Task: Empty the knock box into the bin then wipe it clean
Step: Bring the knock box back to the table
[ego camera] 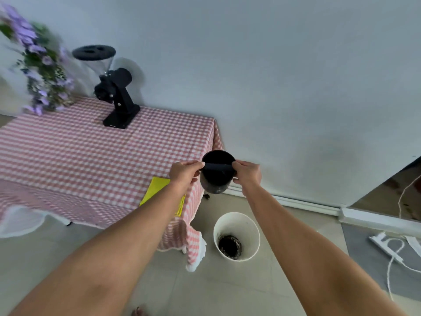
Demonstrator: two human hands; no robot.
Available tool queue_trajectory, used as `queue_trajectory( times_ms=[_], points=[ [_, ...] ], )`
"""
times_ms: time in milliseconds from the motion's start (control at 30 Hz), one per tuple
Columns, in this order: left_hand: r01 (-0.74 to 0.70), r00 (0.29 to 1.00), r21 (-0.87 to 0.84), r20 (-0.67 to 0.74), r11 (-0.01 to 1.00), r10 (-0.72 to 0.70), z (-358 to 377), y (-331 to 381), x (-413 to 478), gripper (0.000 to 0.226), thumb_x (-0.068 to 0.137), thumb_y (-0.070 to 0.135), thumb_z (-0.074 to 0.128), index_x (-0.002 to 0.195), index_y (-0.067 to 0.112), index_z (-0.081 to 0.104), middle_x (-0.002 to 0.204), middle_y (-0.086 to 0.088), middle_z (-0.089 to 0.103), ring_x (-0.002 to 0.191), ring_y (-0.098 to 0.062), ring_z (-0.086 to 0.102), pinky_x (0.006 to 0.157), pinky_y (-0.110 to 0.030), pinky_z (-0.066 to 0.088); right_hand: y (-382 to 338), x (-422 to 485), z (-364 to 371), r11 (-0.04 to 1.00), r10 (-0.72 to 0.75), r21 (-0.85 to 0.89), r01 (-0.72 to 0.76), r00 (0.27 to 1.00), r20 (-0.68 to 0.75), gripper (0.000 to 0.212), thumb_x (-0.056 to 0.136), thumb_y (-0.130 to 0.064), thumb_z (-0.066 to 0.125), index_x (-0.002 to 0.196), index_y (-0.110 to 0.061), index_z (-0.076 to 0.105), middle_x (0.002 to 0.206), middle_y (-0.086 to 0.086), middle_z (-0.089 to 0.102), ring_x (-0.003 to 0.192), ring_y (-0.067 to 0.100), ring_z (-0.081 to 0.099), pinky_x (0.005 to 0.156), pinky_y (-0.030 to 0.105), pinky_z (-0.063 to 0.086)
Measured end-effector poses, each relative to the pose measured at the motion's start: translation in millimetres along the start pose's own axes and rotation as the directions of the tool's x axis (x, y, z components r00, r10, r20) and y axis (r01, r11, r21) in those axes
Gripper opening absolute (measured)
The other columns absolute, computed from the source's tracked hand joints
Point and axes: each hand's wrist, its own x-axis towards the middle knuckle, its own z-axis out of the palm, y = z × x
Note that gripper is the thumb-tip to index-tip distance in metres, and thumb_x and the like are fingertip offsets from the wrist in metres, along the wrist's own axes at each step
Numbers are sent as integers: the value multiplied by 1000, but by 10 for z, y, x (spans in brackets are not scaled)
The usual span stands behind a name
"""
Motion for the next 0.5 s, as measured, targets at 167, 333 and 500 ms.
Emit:
queue_trajectory(
  times_ms=[167, 333, 500],
  points=[
    [-6, 996, -28, -94, 1000, 3, -755, 161, 206, 25, 82, 12, 80, 105, 3, 74, 70, -4, 66, 58, -13, 59, 43, -18, 49, -263, -196, 741, 999, -35, -5, 36, 995, 93, 25, 79, -14, 71, 55, -21, 68, 73, 9, 68, 75, 36, 73, 74, 55, 60],
    [-3, 993, -14, -115, 1000, 2, -1706, 302, 496, 28, 81, 16, 82, 105, 3, 75, 85, -11, 71, 65, -16, 64, 56, -27, 54, -452, -430, 1653, 995, -92, -10, 95, 980, 175, 14, 82, -13, 69, 82, 0, 74, 79, 17, 69, 75, 34, 69, 78, 54, 57],
    [-2, 991, -8, -135, 1000, 1, -2633, 435, 834, 14, 79, 14, 83, 89, 9, 75, 84, -11, 74, 62, -16, 66, 59, -30, 58, -621, -715, 2568, 995, -95, 0, 97, 978, 185, 13, 83, -12, 69, 75, -4, 75, 73, 14, 68, 72, 34, 70, 71, 54, 58]
  ],
)
